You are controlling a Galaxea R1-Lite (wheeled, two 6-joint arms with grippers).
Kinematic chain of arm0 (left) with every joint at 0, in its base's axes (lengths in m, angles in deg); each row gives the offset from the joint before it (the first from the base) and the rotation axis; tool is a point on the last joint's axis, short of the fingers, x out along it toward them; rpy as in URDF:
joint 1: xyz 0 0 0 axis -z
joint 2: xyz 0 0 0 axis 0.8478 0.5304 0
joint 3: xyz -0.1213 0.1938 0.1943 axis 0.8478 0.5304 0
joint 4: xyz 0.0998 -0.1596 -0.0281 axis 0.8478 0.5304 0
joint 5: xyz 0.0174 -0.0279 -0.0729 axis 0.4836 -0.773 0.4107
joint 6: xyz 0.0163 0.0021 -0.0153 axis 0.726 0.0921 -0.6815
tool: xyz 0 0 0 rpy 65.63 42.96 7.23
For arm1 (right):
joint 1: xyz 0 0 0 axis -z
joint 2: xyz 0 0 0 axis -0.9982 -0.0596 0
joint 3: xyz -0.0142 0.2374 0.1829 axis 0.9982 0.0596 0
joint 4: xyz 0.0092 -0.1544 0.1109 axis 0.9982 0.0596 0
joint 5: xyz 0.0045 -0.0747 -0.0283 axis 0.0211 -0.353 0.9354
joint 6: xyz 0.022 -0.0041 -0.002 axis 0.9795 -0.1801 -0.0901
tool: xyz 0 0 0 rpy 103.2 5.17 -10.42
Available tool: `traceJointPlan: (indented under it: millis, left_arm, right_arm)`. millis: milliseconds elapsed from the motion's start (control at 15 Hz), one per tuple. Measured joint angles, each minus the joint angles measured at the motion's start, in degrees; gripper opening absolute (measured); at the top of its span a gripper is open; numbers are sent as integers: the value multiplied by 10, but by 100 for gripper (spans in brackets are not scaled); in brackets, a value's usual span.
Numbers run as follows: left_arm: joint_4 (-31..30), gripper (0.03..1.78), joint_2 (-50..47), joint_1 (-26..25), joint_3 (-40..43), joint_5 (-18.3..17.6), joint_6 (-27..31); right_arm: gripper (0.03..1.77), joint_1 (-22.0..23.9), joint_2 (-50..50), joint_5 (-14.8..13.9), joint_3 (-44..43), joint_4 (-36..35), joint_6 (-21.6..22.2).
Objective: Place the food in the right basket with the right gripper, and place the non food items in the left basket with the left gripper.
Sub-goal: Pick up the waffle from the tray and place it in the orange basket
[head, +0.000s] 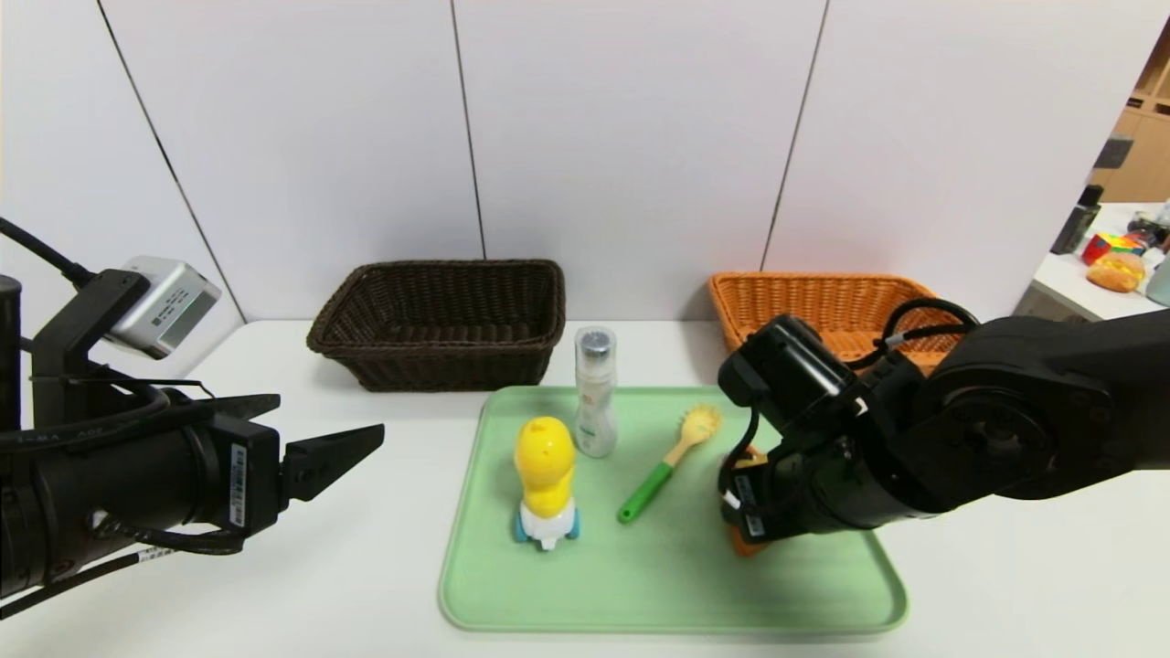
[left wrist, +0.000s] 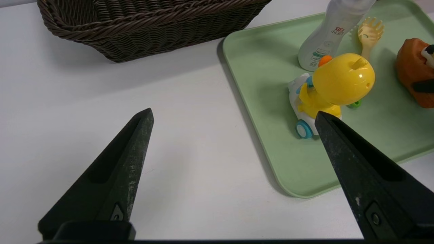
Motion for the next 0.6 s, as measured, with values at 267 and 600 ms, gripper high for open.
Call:
traceJointPlan:
  millis: [267,600]
  left_arm:
    - [0,169,0,0,0,0,0]
    - [0,169,0,0,4,0,1]
  right_arm:
    - [93,-1,24,-9,2,4,-17]
    - [87,-6,70,-20,1,25,-35]
